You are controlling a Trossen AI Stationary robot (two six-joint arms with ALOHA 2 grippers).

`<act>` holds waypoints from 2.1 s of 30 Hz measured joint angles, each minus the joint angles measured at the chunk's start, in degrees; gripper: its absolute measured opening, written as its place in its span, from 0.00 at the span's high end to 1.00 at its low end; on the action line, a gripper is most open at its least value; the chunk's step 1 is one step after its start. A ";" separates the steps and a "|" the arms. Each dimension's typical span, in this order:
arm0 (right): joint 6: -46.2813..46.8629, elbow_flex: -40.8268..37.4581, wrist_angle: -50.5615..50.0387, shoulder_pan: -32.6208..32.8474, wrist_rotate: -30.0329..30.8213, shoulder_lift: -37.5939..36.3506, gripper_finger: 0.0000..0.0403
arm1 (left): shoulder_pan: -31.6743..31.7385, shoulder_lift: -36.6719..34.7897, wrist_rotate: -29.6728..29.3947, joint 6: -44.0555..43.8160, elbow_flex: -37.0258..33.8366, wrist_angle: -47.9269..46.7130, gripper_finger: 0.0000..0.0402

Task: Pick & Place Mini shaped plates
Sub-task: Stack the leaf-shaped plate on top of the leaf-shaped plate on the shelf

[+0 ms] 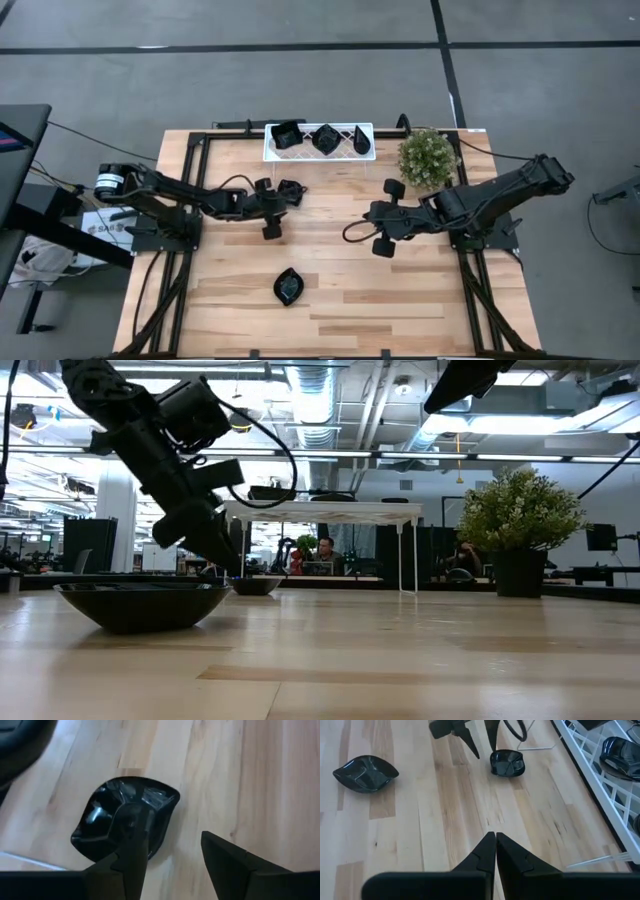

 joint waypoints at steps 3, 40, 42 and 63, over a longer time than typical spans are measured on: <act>0.00 0.00 -0.02 0.00 0.00 0.00 0.98 | -0.02 0.01 -0.18 3.38 -1.16 2.80 0.55; -1.09 0.00 -0.07 -1.27 0.00 0.02 0.98 | 2.80 8.71 -2.14 4.71 -1.22 11.32 0.60; -1.09 0.00 -0.07 -1.25 0.00 0.02 0.98 | 2.72 8.71 -0.17 4.70 -1.22 11.35 0.65; 9.43 0.00 -0.35 -2.24 2.97 0.02 0.98 | -7.20 8.60 2.70 -1.95 -1.16 12.83 0.98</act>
